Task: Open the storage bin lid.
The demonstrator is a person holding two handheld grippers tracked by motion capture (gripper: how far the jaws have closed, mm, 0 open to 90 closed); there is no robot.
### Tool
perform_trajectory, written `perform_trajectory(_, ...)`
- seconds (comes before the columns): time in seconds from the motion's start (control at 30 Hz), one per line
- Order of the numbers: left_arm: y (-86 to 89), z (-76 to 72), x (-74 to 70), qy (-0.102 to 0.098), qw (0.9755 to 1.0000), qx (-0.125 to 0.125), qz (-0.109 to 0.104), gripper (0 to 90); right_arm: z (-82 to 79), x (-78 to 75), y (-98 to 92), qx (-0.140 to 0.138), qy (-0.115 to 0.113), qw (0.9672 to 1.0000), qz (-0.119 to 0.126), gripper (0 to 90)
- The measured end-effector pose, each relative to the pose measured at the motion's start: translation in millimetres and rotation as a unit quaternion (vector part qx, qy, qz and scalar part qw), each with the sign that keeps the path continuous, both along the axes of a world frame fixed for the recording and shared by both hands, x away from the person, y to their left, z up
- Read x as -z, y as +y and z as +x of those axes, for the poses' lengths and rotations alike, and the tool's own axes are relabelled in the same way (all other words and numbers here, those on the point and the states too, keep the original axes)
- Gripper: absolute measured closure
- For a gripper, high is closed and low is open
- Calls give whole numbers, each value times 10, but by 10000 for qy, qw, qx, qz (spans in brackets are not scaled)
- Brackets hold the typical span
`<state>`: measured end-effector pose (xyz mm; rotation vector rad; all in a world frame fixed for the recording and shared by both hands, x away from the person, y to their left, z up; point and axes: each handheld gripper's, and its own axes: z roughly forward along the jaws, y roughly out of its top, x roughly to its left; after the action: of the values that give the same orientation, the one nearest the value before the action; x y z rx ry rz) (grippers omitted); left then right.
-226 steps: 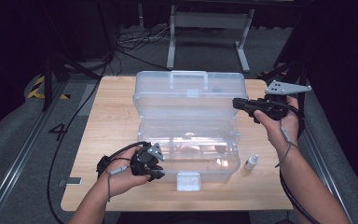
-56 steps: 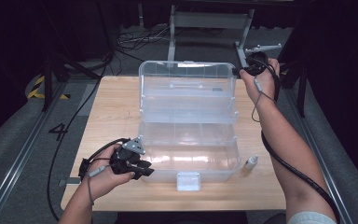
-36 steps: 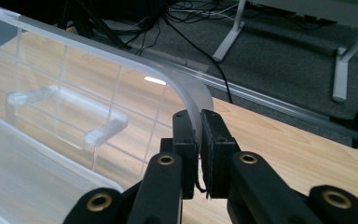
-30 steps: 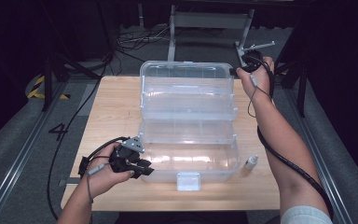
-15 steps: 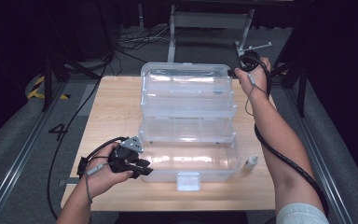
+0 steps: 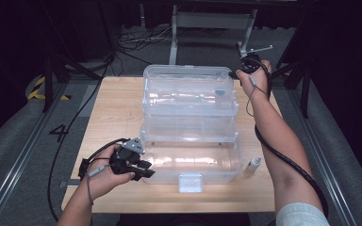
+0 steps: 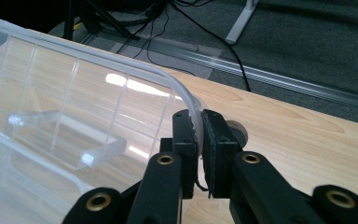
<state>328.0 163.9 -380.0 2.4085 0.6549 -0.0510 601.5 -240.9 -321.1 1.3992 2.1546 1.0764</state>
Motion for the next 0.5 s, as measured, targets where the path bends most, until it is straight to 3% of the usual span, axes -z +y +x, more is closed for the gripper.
perform_trajectory(0.5,75,-68,-9,-83,9999,-120,-31,628,130,178,13,112,219,9997,83,853)
